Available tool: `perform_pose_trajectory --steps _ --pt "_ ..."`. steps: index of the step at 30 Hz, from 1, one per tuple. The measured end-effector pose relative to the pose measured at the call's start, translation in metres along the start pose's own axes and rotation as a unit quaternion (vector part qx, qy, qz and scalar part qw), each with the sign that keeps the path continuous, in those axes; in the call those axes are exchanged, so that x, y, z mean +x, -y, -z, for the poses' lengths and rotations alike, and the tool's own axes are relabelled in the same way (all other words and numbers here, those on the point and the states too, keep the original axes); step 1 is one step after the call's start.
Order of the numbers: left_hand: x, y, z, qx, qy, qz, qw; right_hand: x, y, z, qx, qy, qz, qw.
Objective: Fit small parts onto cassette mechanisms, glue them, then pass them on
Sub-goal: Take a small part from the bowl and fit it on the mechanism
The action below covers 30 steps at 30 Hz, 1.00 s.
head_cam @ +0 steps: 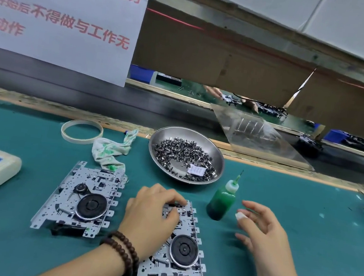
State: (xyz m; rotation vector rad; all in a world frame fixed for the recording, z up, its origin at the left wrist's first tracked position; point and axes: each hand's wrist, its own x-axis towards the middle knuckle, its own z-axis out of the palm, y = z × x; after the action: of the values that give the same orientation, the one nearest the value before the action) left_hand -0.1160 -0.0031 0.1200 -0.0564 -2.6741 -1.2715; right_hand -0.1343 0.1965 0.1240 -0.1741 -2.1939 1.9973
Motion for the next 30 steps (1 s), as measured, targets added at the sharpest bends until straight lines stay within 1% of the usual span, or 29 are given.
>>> perform_pose_trajectory --steps 5,8,12,16,20,22,26,30 --pt "0.011 -0.004 -0.001 0.028 -0.016 0.005 0.999 0.009 -0.001 0.002 -0.035 0.012 0.002 0.999" --pt "0.014 -0.004 -0.004 0.018 -0.031 0.019 0.999 0.013 0.000 0.006 -0.042 0.016 0.007 0.999" --pt "0.016 -0.001 -0.005 0.005 -0.035 0.013 0.999 0.019 0.001 0.010 -0.037 0.007 0.003 0.999" --pt "0.015 0.003 -0.003 -0.025 -0.034 -0.001 0.999 0.023 0.002 0.008 -0.063 0.007 0.024 0.998" --pt "0.010 0.013 0.005 -0.080 -0.045 0.028 0.995 0.025 0.002 0.008 -0.106 0.015 0.044 0.993" --pt "0.009 0.016 0.007 -0.089 -0.042 0.032 0.995 0.025 -0.001 0.007 -0.128 0.043 0.045 0.990" --pt "0.012 0.018 0.005 -0.080 -0.036 0.024 0.996 0.029 -0.001 -0.004 -0.171 0.142 0.055 0.973" --pt "0.016 0.021 0.007 -0.074 -0.029 0.032 0.996 0.039 0.002 -0.011 -0.162 0.196 0.070 0.965"
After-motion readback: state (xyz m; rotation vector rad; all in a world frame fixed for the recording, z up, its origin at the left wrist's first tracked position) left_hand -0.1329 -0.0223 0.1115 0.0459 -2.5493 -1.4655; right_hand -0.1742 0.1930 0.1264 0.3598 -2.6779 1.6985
